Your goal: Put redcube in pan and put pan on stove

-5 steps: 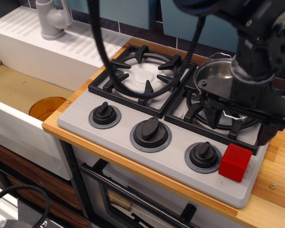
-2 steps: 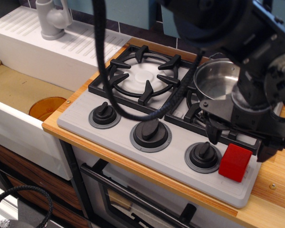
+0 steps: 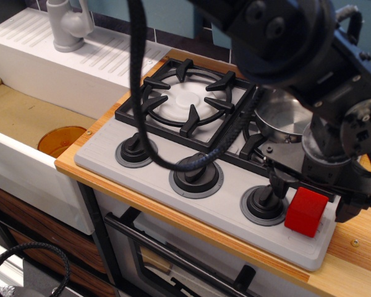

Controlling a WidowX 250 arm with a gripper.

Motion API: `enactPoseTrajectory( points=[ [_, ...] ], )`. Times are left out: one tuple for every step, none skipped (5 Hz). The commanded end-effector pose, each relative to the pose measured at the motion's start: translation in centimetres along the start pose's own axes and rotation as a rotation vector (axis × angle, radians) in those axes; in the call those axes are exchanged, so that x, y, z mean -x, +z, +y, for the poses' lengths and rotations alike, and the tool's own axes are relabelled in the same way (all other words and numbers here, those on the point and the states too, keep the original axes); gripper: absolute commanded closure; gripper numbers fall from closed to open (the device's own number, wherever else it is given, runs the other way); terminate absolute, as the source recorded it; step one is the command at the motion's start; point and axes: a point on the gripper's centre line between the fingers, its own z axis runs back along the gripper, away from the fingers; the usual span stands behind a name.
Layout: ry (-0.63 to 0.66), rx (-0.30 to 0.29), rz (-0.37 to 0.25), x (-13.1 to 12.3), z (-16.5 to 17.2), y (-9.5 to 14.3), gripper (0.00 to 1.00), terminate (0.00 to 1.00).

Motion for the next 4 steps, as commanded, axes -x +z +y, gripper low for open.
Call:
enactPoseTrajectory(
  points=[
    [0.013,0.025,-0.033,-0.1,-0.2,-0.6,0.00,0.00],
    [0.027,0.018,-0.026,0.0,-0.4,-0.8,1.00,0.00],
    [0.025,0.013,-0.010,-0.1,-0.4,-0.3,1.00,0.00],
    [0.014,0.005,0.016,-0.9,0.1,1.3,1.00,0.00]
  ],
)
